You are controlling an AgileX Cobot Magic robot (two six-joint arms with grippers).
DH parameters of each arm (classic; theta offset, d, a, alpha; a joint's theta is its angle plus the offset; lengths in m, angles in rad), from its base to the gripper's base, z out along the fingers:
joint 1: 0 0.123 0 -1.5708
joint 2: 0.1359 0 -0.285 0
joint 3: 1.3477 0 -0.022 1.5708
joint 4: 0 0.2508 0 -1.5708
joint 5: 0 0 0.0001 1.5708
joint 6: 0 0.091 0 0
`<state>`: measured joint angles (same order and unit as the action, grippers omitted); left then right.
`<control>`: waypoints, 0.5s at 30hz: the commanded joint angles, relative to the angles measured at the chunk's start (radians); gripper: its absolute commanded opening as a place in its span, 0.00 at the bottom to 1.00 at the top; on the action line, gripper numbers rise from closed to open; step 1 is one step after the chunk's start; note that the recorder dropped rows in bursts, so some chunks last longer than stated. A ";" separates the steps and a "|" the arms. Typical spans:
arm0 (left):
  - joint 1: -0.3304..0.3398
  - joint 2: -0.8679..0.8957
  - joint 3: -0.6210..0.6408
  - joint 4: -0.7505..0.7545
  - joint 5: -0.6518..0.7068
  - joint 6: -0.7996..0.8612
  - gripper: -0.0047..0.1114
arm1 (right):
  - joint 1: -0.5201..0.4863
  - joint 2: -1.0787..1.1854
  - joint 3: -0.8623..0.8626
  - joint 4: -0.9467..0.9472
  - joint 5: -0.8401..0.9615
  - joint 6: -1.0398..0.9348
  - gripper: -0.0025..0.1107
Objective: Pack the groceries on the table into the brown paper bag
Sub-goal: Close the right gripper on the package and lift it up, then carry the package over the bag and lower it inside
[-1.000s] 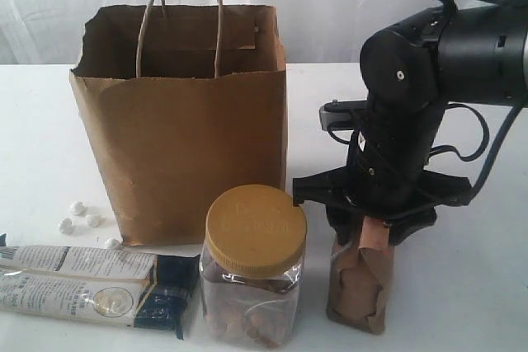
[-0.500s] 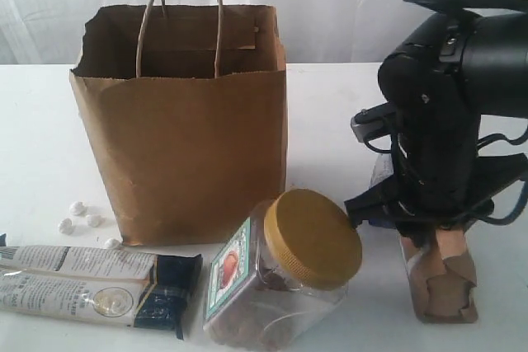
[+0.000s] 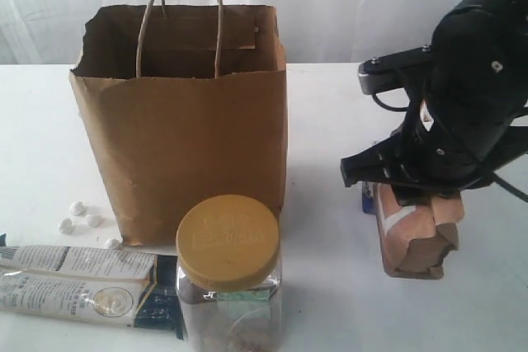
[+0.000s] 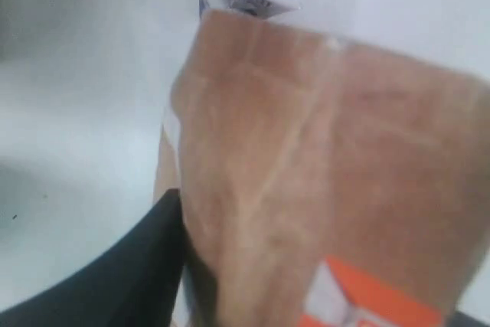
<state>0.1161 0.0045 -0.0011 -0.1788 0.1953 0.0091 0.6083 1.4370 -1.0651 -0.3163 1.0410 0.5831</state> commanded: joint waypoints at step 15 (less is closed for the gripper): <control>-0.004 -0.005 0.001 -0.009 -0.008 -0.009 0.04 | -0.001 -0.496 -0.021 -0.095 -0.422 -0.112 0.08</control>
<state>0.1161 0.0045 -0.0011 -0.1788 0.1953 0.0091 0.6083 0.9844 -1.0712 -0.3896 0.8555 0.4802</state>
